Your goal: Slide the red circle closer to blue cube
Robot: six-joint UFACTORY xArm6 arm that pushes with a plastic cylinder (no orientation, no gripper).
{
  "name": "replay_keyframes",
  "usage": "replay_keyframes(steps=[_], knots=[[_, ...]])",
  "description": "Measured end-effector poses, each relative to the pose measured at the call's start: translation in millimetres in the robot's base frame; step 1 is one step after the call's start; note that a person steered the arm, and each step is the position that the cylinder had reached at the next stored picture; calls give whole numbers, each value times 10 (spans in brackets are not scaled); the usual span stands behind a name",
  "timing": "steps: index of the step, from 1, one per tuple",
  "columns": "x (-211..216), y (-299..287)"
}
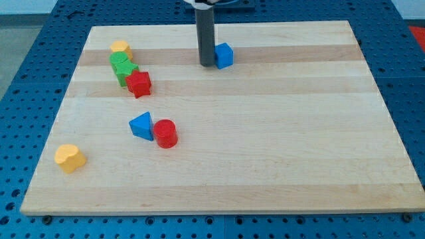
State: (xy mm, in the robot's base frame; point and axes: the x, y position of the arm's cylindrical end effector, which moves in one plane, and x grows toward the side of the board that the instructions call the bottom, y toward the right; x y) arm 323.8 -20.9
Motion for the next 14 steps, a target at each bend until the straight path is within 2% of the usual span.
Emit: replay_keyframes(steps=[2, 3, 6, 7, 8, 9, 10, 14], knots=[[464, 520], [881, 666], [2179, 526], [2351, 49], [2219, -558], [1885, -964], [1451, -1000], [644, -402]])
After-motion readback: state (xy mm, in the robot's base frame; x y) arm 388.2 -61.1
